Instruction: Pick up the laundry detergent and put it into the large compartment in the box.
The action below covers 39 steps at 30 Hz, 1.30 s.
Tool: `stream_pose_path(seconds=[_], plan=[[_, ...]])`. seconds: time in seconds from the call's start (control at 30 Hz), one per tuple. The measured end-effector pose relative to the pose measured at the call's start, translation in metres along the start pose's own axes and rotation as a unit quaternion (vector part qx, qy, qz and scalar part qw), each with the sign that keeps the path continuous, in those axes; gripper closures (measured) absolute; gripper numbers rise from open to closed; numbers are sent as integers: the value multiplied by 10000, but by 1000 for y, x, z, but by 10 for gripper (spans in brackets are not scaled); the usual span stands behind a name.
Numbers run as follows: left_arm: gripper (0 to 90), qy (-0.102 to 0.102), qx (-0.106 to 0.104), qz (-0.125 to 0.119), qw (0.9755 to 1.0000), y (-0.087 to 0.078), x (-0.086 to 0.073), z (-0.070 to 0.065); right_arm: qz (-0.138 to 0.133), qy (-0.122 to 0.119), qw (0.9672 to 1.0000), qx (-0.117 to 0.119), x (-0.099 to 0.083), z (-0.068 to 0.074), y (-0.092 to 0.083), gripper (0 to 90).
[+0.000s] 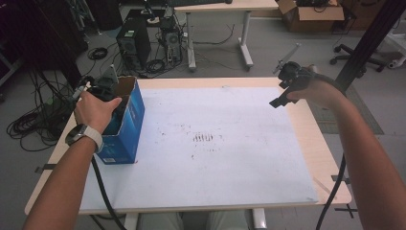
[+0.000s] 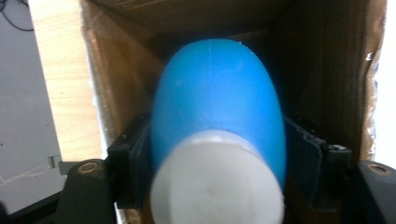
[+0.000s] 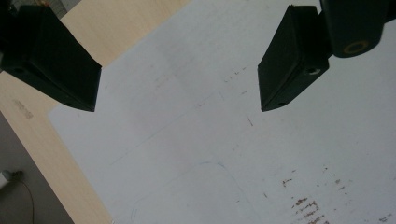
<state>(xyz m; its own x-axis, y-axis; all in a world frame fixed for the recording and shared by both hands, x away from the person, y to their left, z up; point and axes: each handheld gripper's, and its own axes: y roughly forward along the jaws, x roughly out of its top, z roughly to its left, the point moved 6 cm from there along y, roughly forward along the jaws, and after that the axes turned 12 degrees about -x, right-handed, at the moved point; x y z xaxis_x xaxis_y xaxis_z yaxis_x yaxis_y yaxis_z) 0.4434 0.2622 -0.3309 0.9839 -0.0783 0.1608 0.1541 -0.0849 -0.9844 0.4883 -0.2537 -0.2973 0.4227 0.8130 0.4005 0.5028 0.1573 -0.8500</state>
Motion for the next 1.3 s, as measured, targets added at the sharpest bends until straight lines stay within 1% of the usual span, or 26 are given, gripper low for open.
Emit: stream_pose_path(seconds=[0.03, 0.07, 0.1, 0.13, 0.3, 0.4, 0.43, 0.47, 0.5, 0.53, 0.57, 0.6, 0.7, 0.73, 0.77, 0.8, 0.83, 0.87, 0.97, 1.03, 1.1, 1.2, 1.3], plan=[[305, 0, 0, 0, 10000, 0, 0, 0, 0, 0, 10000, 0, 0, 0, 0, 134], [302, -49, 35, -116, 9999, -4, 0, 1, -6, 6, 10000, 4, 0, 0, -1, 134], [302, -49, 35, -116, 9999, -4, 0, 1, -6, 6, 10000, 4, 0, 0, -1, 134], [302, -60, -12, -103, 9999, -5, 0, 1, -18, -3, 10000, 5, 0, 1, -1, 135], [294, -58, -7, -163, 9999, -10, 0, 0, -31, -1, 10000, 3, 0, 1, -3, 135], [282, -38, -29, -284, 9996, -18, 0, 0, -38, 11, 10000, -4, -1, 1, -5, 135], [281, -38, -29, -284, 9996, -18, 0, 0, -38, 11, 10000, -4, -1, 1, -5, 135], [281, -29, -34, -333, 9994, -24, 1, 0, -50, 9, 10000, -11, -2, 1, -6, 135], [281, -29, -34, -333, 9994, -24, 1, 0, -50, 9, 10000, -11, -2, 1, -6, 135], [281, -29, -42, -399, 9992, -29, 1, 1, -56, 13, 10000, -15, -2, 1, -6, 135], [281, -29, -42, -399, 9992, -29, 1, 1, -60, 13, 10000, -15, -2, 1, -7, 135], [281, -4, -45, -460, 9989, -34, 2, 1, -64, 13, 10000, -17, -2, 1, -7, 135], [271, 31, -42, -500, 9987, -39, 2, 1, -67, 17, 10000, -16, -2, 1, -8, 135], [266, 82, -6, -594, 9982, -46, 3, 0, -75, 9, 10000, -15, -2, 1, -8, 135], [264, 82, -6, -594, 9982, -46, 3, 0, -80, 5, 10000, -14, -2, 2, -8, 135], [264, 123, -31, -646, 9978, -53, 4, -1, -78, 4, 10000, -15, -2, 2, -8, 135], [264, 146, -39, -669, 9976, -56, 4, -3, -75, 2, 10000, -14, -2, 2, -9, 135], [263, 146, -39, -669, 9976, -56, 4, -3, -82, -2, 10000, -19, -2, 2, -9, 135], [259, 222, -113, -738, 9970, -69, 5, -7, -86, 1, 10000, -26, -2, 2, -10, 135], [257, 274, -105, -793, 9964, -76, 5, -9, -83, 4, 10000, -28, -1, 2, -11, 135], [256, 362, -138, -833, 9958, -83, 5, -13, -80, 2, 10000, -31, -1, 2, -11, 135], [248, 580, -233, -967, 9933, -96, 3, -24, -66, 1, 10000, -31, -1, 3, -11, 135], [214, 815, -268, -1026, 9910, -108, 1, -36, -77, -5, 10000, -34, -1, 3, -12, 135]])
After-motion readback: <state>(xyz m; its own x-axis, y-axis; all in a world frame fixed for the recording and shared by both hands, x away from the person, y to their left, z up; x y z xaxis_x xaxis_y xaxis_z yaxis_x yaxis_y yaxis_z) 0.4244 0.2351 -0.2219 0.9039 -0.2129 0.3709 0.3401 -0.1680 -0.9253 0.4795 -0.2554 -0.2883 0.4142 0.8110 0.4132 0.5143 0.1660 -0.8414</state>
